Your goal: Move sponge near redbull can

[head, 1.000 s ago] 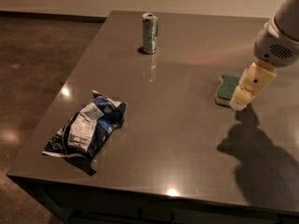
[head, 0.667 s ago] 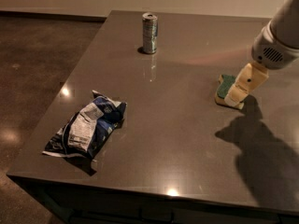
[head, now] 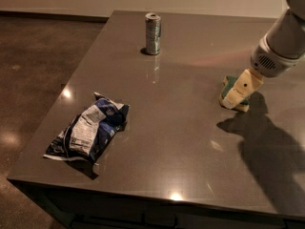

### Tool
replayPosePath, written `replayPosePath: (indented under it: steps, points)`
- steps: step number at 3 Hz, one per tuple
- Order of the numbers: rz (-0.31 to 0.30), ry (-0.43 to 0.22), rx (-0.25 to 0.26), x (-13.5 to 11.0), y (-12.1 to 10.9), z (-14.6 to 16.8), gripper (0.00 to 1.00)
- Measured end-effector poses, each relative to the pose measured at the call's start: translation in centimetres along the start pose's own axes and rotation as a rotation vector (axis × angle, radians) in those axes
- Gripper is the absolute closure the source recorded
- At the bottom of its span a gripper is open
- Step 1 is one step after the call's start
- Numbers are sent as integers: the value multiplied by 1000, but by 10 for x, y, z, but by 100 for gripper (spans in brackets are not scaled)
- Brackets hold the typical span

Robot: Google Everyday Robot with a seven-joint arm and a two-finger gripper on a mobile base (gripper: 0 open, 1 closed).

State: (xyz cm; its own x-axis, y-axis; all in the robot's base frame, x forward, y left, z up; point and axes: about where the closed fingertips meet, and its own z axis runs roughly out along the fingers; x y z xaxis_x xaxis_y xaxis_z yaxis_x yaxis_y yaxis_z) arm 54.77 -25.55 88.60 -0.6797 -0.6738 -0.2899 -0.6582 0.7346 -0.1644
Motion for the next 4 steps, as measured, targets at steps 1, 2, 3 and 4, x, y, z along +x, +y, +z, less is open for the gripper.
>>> replayPosePath:
  steps: [1,2,3,4]
  points:
    - [22,22,-21,1,2,18,0]
    - [30,46,-38,0,4,35,0]
    - [35,64,-44,0,2,46,0]
    - [43,76,-44,2,-2,53,0]
